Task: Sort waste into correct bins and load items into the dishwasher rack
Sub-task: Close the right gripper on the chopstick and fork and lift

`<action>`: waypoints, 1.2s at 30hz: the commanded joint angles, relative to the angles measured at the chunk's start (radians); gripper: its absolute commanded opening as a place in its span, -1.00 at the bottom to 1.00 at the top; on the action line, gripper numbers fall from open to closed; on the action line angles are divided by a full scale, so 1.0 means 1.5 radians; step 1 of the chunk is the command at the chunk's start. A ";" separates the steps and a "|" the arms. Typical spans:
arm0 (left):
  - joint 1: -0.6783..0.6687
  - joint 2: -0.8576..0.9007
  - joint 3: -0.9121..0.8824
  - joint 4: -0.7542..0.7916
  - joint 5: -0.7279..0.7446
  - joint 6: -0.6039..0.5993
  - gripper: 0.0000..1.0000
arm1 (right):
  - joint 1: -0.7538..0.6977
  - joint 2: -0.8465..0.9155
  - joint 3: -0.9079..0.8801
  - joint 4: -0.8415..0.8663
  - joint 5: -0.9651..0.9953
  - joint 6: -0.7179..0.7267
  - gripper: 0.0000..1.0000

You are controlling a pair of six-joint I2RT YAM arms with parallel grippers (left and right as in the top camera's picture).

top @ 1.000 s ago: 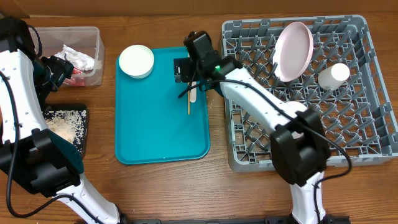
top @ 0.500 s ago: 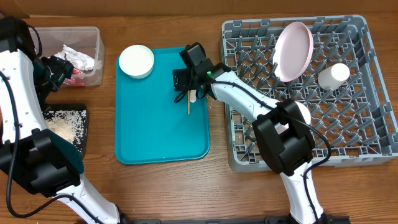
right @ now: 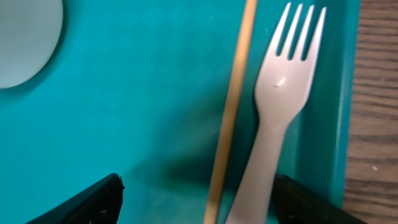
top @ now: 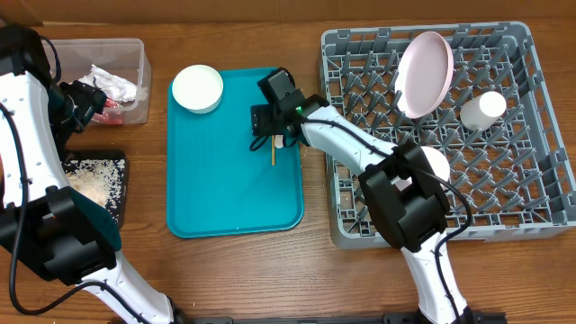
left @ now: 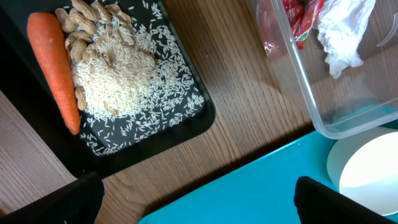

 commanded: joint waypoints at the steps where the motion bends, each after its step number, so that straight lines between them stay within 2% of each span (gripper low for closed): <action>1: -0.006 0.002 -0.001 0.000 -0.007 -0.007 1.00 | 0.014 0.010 0.006 -0.001 0.019 0.005 0.61; 7: -0.006 0.002 -0.001 0.000 -0.007 -0.007 1.00 | 0.027 0.010 0.006 -0.005 0.019 0.005 0.50; 18: -0.006 0.002 -0.001 0.000 -0.007 -0.007 1.00 | 0.044 0.010 0.011 -0.034 0.018 0.003 0.53; 23: -0.006 0.002 -0.001 0.000 -0.007 -0.007 0.99 | 0.044 0.010 0.029 -0.030 -0.059 -0.031 0.55; 36: -0.005 0.002 -0.001 0.000 -0.007 -0.007 1.00 | 0.053 0.010 0.029 -0.043 -0.174 -0.033 0.54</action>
